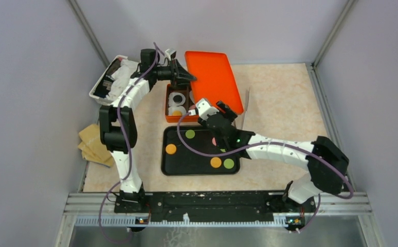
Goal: Pack the cookies
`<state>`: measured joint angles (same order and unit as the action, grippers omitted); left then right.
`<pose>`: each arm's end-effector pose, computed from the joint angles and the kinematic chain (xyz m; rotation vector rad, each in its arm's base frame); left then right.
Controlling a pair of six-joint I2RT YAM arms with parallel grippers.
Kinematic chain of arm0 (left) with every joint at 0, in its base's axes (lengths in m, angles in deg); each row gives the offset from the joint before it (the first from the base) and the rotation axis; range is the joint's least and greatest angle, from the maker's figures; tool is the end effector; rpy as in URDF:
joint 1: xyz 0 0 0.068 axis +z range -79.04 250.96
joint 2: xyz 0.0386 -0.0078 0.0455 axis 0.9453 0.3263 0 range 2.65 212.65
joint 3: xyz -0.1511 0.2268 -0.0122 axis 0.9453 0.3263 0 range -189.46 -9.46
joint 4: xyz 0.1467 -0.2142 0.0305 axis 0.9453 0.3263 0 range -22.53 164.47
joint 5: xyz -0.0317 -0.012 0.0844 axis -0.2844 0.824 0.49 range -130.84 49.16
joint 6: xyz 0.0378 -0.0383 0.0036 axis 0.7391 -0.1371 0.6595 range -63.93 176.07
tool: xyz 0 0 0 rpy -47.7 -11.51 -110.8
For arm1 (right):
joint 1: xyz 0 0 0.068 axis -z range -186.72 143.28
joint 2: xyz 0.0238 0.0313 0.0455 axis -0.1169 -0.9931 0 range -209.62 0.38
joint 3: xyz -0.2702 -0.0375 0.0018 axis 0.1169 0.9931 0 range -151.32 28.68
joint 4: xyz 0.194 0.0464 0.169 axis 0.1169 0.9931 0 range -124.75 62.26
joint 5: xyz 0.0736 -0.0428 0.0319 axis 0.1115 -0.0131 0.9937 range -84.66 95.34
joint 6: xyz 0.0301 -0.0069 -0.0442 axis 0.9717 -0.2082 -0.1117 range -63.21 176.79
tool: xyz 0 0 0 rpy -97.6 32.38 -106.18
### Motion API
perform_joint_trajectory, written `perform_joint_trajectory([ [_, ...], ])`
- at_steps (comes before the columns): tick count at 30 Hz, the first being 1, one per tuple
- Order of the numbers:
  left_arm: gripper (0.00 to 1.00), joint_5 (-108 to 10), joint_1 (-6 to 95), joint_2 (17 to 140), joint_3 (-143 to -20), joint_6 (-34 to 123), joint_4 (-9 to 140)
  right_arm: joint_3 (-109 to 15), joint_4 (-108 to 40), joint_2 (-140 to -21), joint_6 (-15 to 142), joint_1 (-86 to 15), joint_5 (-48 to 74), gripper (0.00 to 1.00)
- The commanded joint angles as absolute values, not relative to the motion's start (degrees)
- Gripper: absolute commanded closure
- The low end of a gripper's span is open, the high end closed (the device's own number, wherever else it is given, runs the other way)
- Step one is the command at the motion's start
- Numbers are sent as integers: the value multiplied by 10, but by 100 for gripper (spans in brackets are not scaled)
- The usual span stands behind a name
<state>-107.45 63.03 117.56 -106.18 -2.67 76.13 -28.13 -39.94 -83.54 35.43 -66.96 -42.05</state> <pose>0.4523 -0.0959 0.2935 -0.1348 2.2547 -1.8571 0.1859 0.2721 0.2812 -0.7563 1.6762 -0.3332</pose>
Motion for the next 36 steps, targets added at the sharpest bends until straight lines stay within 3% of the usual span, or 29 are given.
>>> perform_joint_trajectory([
  [1, 100, -1148, 627, 1138, -1055, -49, 722, -278, -538, -888, 287, -674, -466, 33],
  [12, 100, -1173, 631, 1109, -990, -49, 680, -277, -772, -930, 165, -674, -533, 53],
  [14, 100, -1175, 631, 1110, -983, -50, 679, -281, -776, -925, 157, -673, -533, 65],
  [17, 100, -1177, 632, 1112, -972, -58, 648, -286, -788, -918, 150, -673, -530, 98],
  [21, 100, -1178, 632, 1114, -960, -70, 619, -306, -781, -919, 140, -667, -528, 100],
  [23, 90, -1177, 632, 1115, -959, -79, 602, -319, -771, -919, 140, -664, -528, 100],
  [26, 64, -1183, 632, 1114, -965, -108, 551, -344, -740, -911, 153, -656, -529, 100],
  [29, 45, -1196, 633, 1110, -963, -205, 403, -386, -657, -905, 197, -638, -526, 100],
  [32, 34, -1188, 640, 1113, -975, -334, 222, -412, -601, -898, 226, -618, -521, 100],
  [36, 34, -1174, 646, 1128, -1027, -424, 103, -452, -529, -888, 263, -587, -513, 100],
])
